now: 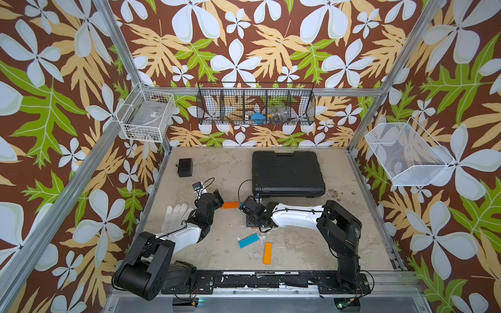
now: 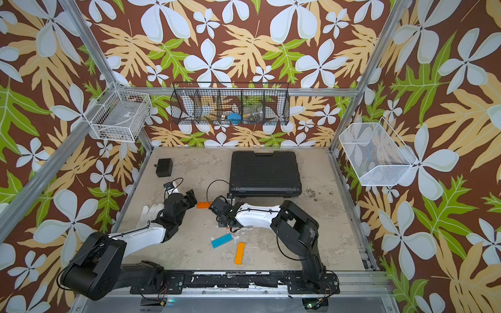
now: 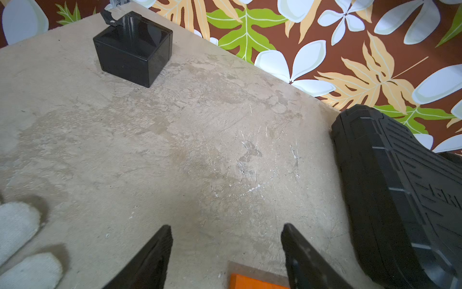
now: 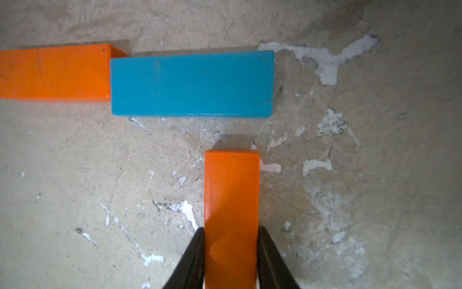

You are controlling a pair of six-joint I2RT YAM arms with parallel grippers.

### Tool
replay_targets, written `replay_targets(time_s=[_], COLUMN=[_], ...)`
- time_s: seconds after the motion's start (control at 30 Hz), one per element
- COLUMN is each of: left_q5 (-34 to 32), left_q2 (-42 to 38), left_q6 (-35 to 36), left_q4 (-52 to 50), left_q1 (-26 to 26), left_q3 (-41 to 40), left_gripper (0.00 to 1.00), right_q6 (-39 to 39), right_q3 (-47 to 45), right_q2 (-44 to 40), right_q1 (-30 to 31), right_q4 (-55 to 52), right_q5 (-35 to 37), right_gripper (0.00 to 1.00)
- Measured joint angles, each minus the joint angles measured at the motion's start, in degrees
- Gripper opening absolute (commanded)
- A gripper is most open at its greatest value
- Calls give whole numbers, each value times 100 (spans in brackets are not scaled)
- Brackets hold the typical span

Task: Assemble the number 7 with building blocks
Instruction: Assemble the building block at the center of the board.

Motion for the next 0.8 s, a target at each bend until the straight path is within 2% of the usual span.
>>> replay_targets(time_s=[0.8], left_q5=[22], left_q2=[44], left_q6=[-2], left_q4=[-4], left_q1=[4], left_q3=[42], left_gripper=[72], right_q6=[214], right_q3=[260], right_q2=[197], right_q1=[4], right_q4=[-225], right_q5=[422], right_gripper=[31])
